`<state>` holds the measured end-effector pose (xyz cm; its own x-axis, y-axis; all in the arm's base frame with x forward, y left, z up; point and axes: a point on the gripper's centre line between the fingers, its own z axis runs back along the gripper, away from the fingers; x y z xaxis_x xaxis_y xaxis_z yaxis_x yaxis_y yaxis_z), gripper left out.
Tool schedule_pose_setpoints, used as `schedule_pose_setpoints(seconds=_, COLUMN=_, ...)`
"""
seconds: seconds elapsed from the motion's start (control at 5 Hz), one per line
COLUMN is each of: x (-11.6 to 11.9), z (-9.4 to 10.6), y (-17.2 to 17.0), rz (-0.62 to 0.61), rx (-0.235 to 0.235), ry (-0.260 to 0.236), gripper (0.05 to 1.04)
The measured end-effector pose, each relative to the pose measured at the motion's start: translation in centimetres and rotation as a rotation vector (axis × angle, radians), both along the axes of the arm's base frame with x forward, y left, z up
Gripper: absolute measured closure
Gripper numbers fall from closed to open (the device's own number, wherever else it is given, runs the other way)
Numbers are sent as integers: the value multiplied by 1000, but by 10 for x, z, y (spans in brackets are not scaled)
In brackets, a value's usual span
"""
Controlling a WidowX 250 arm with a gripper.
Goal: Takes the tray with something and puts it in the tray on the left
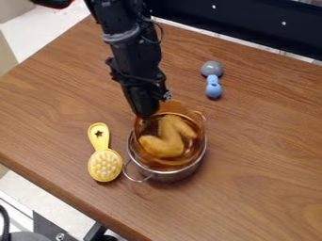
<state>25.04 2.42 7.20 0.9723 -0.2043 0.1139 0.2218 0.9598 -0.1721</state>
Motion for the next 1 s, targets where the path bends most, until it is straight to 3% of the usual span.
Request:
schedule_pose_setpoints(seconds=0.6, x=-5, z=-2, y=1, rz=16, rx=15, ry=32, gripper=91)
schedule_pose_setpoints(seconds=1.0, x=-4, z=20, y=3, rz=41, rx=84, ry=-62, gripper=84)
